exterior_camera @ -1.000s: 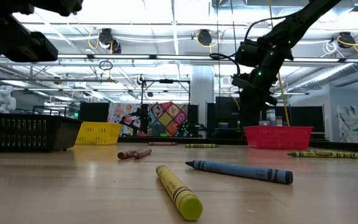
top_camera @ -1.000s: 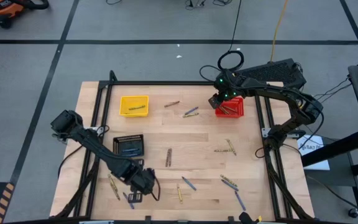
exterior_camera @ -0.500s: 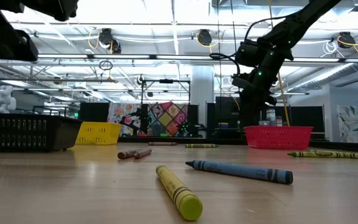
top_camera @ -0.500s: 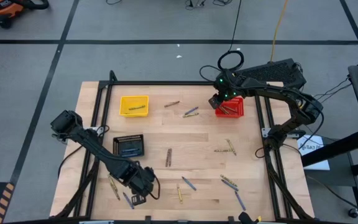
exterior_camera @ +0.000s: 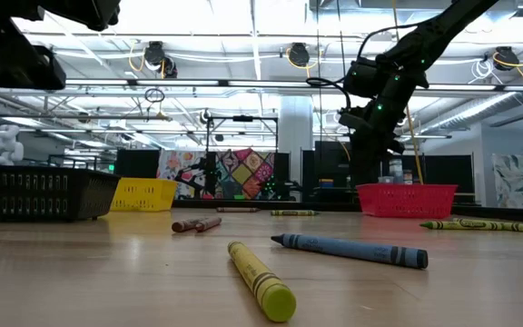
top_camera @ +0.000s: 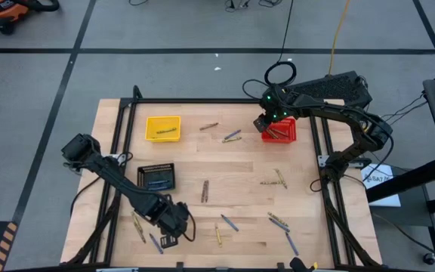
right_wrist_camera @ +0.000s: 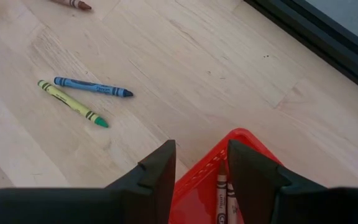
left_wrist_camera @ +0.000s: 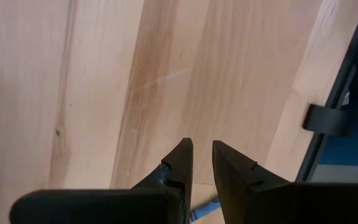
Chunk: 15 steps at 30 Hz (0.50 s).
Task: Sort crayons
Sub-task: Put the blue crayon into the black bin
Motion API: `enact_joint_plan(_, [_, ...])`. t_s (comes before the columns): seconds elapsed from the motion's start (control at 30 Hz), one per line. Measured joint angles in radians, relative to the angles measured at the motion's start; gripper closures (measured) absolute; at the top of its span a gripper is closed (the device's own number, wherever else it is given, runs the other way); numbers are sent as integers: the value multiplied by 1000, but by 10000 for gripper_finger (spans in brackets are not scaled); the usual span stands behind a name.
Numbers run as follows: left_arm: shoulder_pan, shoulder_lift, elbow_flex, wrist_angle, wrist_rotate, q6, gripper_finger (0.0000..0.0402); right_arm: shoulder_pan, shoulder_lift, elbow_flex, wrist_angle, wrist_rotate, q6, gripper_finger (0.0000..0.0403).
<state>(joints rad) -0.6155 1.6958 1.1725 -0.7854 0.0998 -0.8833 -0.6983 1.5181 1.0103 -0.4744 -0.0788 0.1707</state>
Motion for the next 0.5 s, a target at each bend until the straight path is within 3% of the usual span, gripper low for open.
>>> enact_joint_plan(0.23, [19,0,0,-5,-78,7,343,0,0,0,19,-1,0,270])
enact_joint_plan(0.5, [60,0,0,-1,-81,92,343,0,0,0,34,-3,0,270])
